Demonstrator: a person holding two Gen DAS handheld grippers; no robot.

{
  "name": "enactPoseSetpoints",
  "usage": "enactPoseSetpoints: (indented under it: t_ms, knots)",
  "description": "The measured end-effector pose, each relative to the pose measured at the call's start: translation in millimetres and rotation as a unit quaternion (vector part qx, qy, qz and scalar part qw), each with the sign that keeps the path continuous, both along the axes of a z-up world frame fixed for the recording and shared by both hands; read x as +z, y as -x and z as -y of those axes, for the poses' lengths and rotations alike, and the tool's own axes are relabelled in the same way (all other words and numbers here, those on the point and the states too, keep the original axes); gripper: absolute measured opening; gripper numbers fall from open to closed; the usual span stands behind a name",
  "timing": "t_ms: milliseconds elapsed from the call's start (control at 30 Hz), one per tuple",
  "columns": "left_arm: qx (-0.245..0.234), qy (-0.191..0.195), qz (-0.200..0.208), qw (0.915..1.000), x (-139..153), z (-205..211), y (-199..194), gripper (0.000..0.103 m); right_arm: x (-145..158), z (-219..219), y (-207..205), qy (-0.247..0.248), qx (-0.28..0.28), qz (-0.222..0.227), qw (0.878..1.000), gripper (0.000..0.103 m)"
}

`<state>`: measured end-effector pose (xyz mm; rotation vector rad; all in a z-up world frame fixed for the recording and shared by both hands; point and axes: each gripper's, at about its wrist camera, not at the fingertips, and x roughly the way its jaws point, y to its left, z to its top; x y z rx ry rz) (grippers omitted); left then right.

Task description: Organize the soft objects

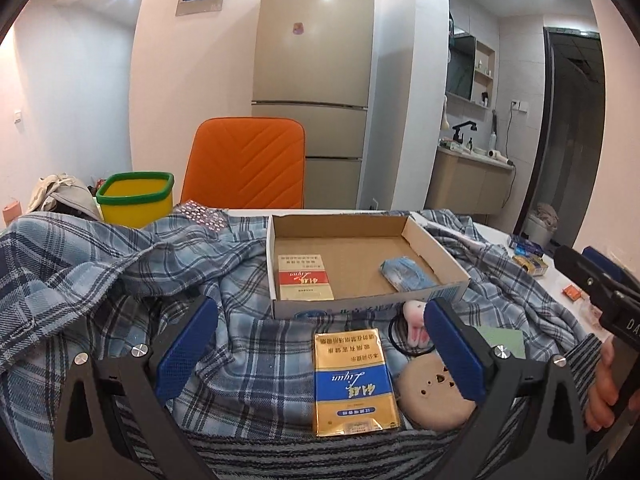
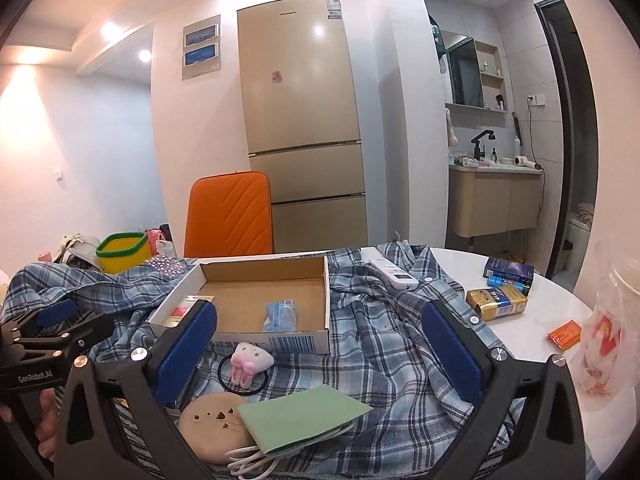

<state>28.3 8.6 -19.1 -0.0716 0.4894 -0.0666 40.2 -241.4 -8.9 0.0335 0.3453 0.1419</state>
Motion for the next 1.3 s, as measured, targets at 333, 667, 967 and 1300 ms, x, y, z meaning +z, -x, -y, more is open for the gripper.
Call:
enactPoseSetpoints:
  t_ms: [333,667,967,1300]
  knots:
    - [-0.048,0.012,-0.086,0.9951,-17.5,6.2,-16.2,0.094,1.1,-4.3,4.4,0.014,-0.003,0.005,1.0,0.103]
    - [-0.065,0.016,-0.162,0.9845,-39.0,12.4,-34.9,0.082,1.4,-5.5,5.3,0.024,-0.002,0.003,1.0,0.103]
    - [-0.071,0.016,-0.199,0.9773,-49.9,14.4,-43.1,0.061,0.1,-5.5,3.1,0.026,-0.001,0.002,1.0,0.103]
    - [-0.076,0.011,-0.21,0.9747,-52.6,16.4,-46.2,0.052,-1.8,-4.6,2.3,0.028,-0.001,-0.001,1.0,0.103]
